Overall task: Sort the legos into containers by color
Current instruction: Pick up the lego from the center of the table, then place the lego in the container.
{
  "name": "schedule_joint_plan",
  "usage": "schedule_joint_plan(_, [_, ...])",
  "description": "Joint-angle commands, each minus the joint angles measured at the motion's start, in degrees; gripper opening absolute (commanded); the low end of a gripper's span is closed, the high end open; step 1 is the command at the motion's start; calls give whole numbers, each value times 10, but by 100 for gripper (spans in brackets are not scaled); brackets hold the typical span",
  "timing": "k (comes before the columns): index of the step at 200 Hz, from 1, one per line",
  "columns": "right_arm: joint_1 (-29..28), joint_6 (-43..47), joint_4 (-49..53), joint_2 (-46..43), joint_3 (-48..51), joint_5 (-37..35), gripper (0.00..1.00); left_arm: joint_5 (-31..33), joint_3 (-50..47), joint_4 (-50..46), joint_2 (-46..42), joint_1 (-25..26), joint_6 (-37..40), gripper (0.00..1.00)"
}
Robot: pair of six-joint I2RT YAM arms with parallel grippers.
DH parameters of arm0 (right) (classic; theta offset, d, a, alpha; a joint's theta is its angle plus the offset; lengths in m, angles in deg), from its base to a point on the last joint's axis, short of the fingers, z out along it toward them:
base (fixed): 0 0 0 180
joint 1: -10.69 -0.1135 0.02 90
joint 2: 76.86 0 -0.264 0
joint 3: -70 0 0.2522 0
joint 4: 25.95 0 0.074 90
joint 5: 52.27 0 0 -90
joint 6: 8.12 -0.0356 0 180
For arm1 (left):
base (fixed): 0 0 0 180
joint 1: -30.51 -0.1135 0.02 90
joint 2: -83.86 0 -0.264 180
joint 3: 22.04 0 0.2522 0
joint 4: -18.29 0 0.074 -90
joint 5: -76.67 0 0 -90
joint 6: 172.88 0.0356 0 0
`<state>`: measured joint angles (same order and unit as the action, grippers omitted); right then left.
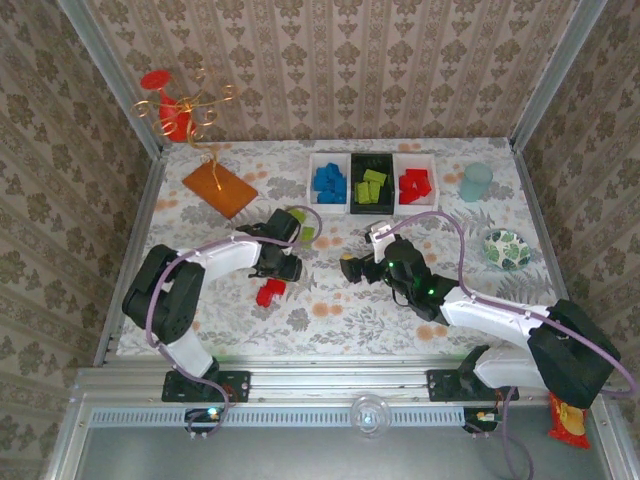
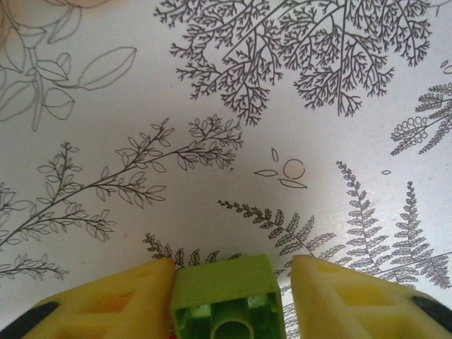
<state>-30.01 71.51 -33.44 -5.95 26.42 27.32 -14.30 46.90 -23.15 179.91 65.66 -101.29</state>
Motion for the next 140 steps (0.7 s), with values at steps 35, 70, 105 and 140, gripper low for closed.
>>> schedule_joint_plan(35, [2, 6, -6, -16, 0, -8, 100, 21, 12, 7, 5, 14, -19, 37])
schedule_joint_plan(70, [2, -18, 12, -26, 3, -93, 100, 24, 22, 102, -24, 35, -22, 33])
schedule_joint_plan(105, [5, -34, 23, -60, 20, -173, 100, 6, 99, 175, -1, 48, -17, 33])
schedule_joint_plan(140, [23, -60, 40, -89, 31, -205, 100, -2, 236, 185, 91, 52, 8, 33])
